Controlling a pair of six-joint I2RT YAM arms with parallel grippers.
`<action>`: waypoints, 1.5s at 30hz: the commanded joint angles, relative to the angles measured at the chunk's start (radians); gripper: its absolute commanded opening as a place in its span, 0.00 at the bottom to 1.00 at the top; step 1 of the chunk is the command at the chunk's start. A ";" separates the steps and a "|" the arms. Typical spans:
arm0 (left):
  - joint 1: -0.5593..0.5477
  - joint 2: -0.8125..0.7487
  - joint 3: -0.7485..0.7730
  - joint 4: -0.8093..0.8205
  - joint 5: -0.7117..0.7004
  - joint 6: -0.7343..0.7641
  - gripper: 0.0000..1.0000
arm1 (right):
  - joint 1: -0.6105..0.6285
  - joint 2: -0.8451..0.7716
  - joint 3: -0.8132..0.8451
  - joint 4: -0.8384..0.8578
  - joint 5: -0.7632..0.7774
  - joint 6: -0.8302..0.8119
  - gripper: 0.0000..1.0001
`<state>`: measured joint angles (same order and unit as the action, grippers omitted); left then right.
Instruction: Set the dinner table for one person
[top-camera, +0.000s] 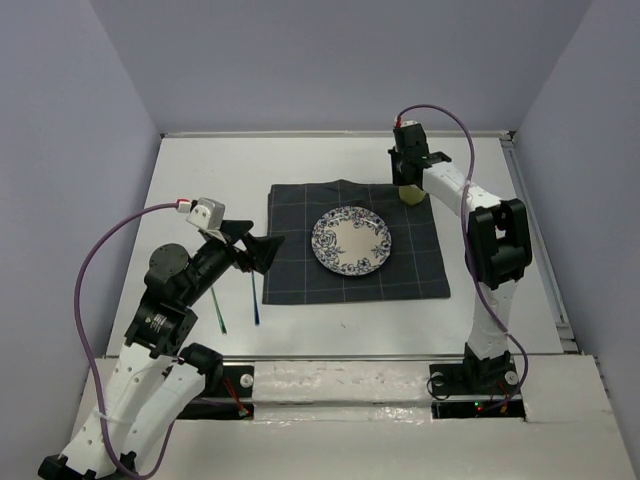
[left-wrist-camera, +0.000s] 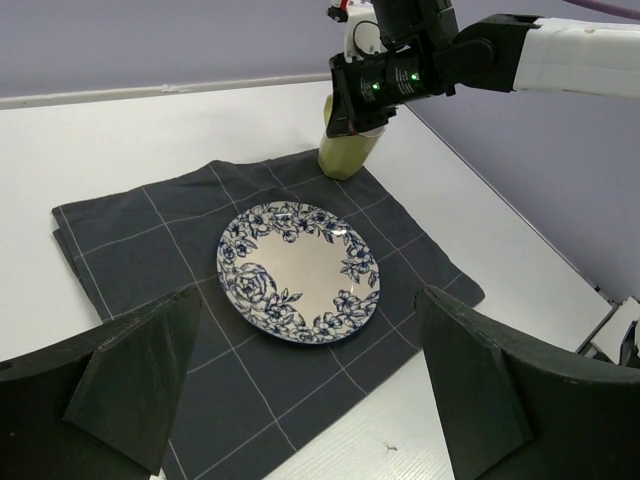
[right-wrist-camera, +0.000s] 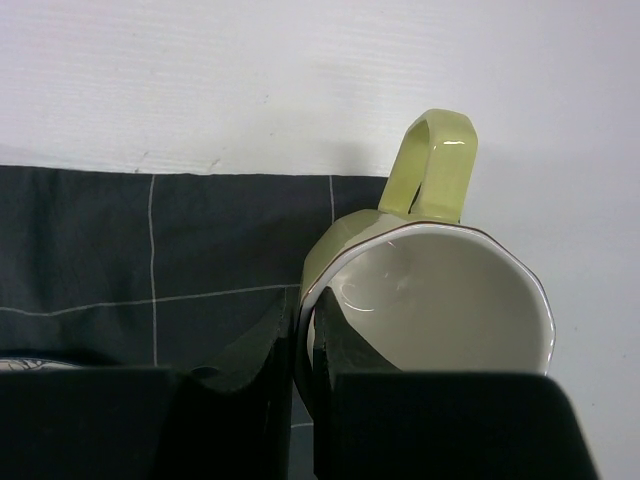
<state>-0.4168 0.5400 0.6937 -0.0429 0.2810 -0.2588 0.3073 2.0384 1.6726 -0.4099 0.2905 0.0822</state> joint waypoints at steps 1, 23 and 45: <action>0.009 -0.002 -0.008 0.035 0.021 0.012 0.99 | -0.007 -0.017 0.059 0.043 0.038 -0.024 0.00; 0.041 -0.012 -0.002 0.032 -0.051 0.006 0.99 | 0.062 -0.318 -0.092 0.025 -0.051 0.139 0.64; 0.150 -0.160 0.004 0.003 -0.411 -0.011 0.99 | 0.885 0.130 0.042 0.214 0.136 0.306 0.52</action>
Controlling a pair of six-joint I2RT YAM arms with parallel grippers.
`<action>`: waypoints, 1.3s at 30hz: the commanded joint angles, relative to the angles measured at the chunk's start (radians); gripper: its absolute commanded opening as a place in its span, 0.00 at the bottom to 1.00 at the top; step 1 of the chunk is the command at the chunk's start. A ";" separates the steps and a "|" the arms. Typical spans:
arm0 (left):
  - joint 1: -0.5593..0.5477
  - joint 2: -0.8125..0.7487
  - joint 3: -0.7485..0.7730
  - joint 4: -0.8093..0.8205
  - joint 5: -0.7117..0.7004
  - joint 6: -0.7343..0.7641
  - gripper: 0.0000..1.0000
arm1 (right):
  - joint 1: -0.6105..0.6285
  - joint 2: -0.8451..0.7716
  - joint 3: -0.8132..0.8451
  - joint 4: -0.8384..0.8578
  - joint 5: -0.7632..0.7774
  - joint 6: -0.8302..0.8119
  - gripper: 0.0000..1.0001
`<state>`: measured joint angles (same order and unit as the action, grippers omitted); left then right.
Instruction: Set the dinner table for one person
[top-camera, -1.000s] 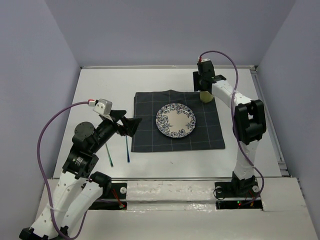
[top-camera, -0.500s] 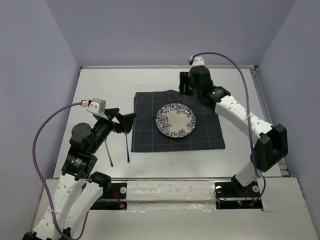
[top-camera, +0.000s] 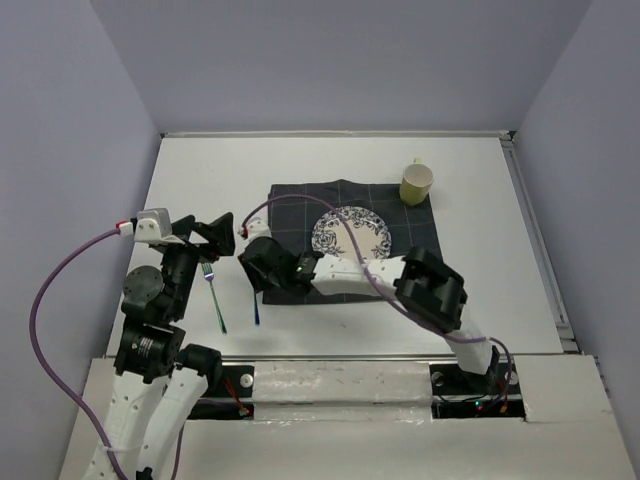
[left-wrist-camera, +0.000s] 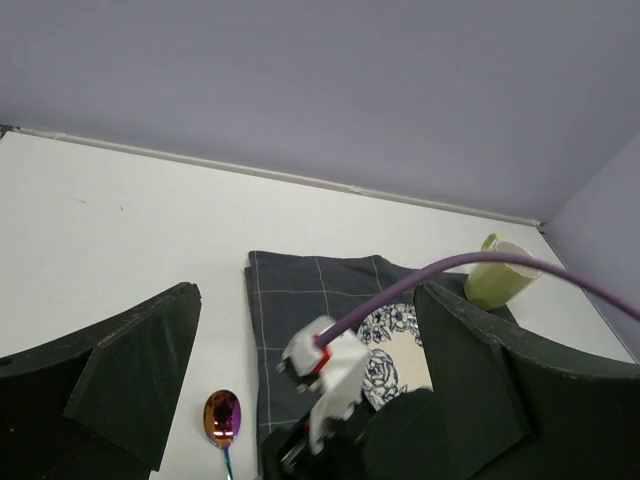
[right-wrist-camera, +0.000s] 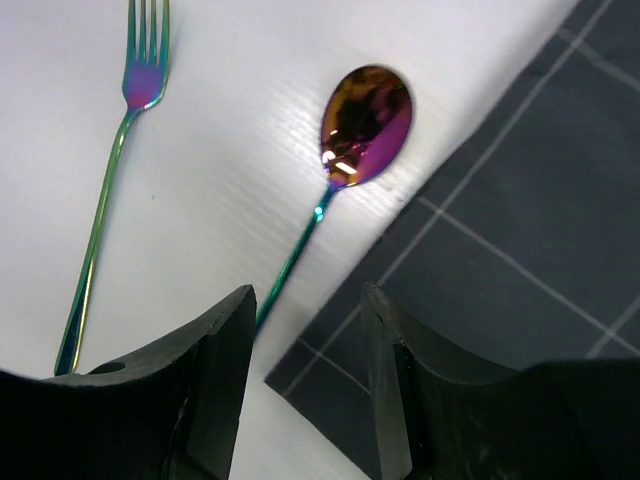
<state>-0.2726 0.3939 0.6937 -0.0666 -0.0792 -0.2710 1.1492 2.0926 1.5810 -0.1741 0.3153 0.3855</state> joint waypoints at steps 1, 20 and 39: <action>0.006 -0.010 0.004 0.028 -0.047 0.001 0.99 | 0.052 0.099 0.166 -0.031 0.122 0.004 0.52; -0.028 -0.029 0.000 0.034 -0.008 0.001 0.99 | 0.070 0.333 0.315 -0.136 0.189 0.061 0.03; -0.033 -0.043 -0.002 0.036 -0.010 0.003 0.99 | 0.000 -0.264 -0.073 0.272 0.172 0.194 0.00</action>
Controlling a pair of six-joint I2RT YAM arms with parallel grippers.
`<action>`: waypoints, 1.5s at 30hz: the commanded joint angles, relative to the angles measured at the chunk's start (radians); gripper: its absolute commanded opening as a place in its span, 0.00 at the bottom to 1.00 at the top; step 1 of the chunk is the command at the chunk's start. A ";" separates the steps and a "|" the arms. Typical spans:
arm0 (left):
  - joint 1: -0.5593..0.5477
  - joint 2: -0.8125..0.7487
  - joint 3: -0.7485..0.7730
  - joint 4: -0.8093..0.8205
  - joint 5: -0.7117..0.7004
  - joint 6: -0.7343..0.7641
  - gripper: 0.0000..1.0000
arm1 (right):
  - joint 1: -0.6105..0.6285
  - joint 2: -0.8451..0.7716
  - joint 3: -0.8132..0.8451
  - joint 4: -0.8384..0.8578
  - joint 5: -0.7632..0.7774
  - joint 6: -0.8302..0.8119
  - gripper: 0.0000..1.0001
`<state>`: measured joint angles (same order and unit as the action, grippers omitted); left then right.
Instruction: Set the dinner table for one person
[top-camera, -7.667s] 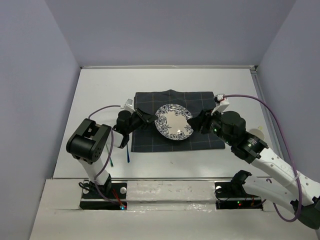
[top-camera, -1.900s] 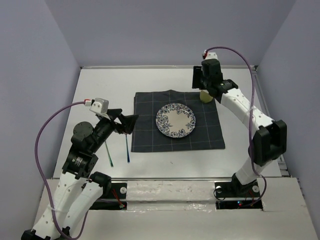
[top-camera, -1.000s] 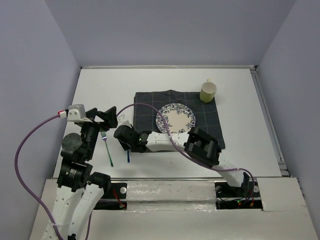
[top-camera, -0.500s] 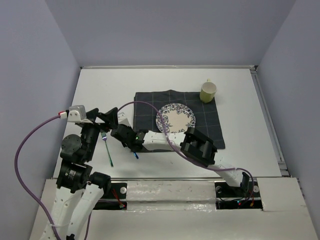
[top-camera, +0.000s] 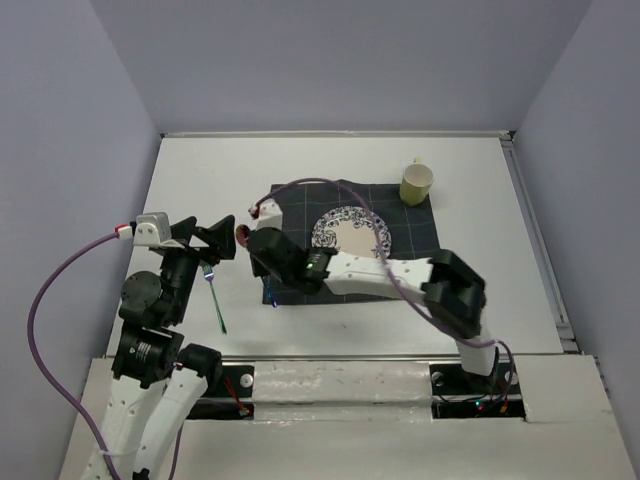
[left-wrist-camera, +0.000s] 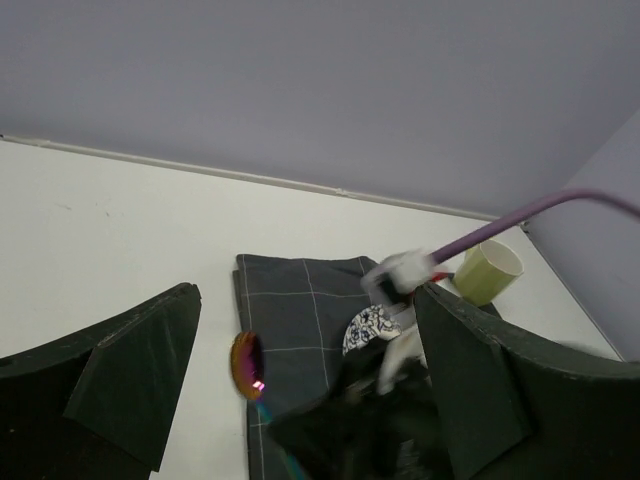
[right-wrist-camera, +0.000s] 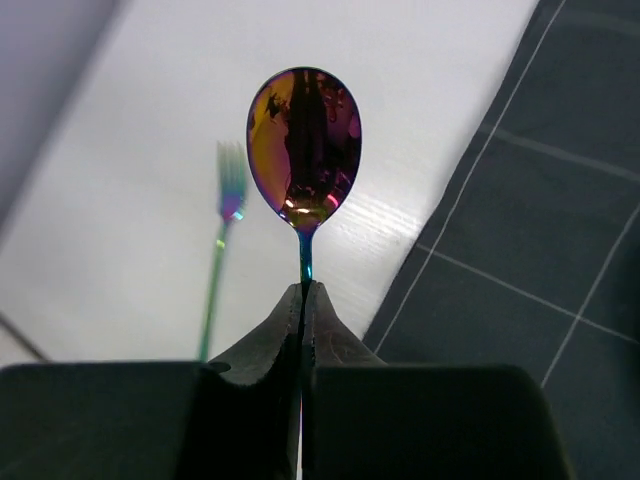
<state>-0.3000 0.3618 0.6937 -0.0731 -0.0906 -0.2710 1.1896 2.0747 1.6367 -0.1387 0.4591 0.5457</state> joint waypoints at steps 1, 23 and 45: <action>-0.007 -0.009 -0.003 0.044 0.003 0.003 0.99 | -0.074 -0.278 -0.170 0.238 0.045 0.033 0.00; -0.005 0.029 -0.017 0.065 0.051 -0.005 0.99 | -0.682 -0.590 -0.747 0.223 -0.056 -0.248 0.00; 0.015 0.052 -0.020 0.065 0.075 -0.013 0.99 | -0.780 -0.360 -0.680 0.258 -0.171 -0.294 0.00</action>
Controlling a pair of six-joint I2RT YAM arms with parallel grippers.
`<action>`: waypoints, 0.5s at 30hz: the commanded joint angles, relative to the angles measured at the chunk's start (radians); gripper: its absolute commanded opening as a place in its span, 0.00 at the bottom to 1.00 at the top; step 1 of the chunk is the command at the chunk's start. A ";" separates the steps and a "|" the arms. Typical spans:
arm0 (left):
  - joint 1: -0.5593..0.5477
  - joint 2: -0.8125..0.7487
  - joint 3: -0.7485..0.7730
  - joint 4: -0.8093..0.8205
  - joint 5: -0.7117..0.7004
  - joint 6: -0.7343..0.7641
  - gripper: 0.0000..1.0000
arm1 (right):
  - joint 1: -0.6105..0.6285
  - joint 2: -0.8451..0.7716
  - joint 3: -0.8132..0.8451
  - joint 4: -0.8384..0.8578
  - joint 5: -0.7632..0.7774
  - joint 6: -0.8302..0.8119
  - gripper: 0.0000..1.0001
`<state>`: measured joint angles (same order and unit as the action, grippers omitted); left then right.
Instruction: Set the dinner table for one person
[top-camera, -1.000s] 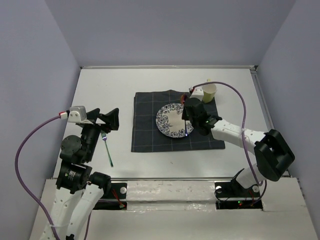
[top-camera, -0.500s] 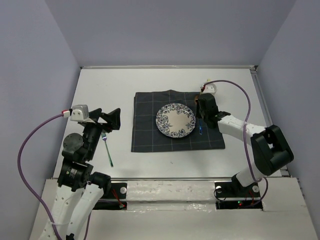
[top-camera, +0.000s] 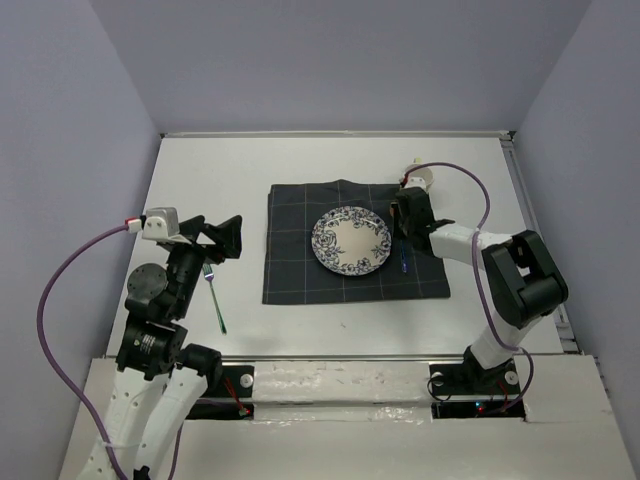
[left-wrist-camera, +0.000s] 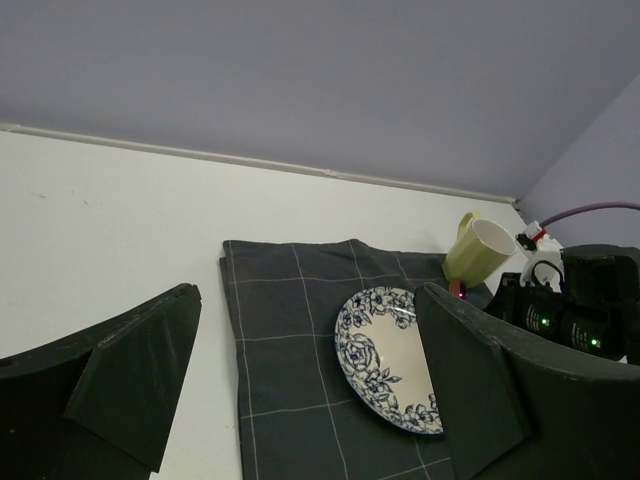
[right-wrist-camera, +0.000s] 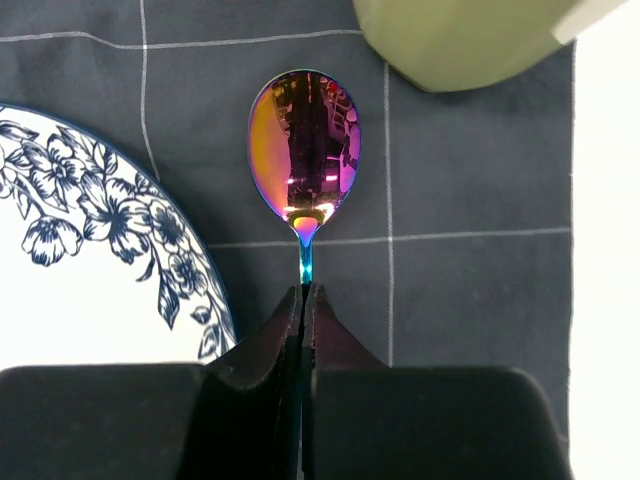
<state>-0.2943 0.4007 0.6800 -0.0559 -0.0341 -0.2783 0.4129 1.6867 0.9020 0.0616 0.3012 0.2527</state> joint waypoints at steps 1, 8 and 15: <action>0.012 0.016 -0.007 0.048 0.019 -0.005 0.99 | -0.003 0.034 0.057 0.058 0.001 0.000 0.00; 0.020 0.041 -0.010 0.048 0.014 -0.019 0.99 | -0.003 0.034 0.069 0.037 0.021 0.020 0.27; 0.023 0.102 -0.025 0.030 0.030 -0.081 0.99 | -0.003 -0.059 0.049 -0.002 -0.034 0.077 0.31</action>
<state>-0.2790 0.4667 0.6750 -0.0494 -0.0231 -0.3149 0.4129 1.7226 0.9340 0.0551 0.3027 0.2817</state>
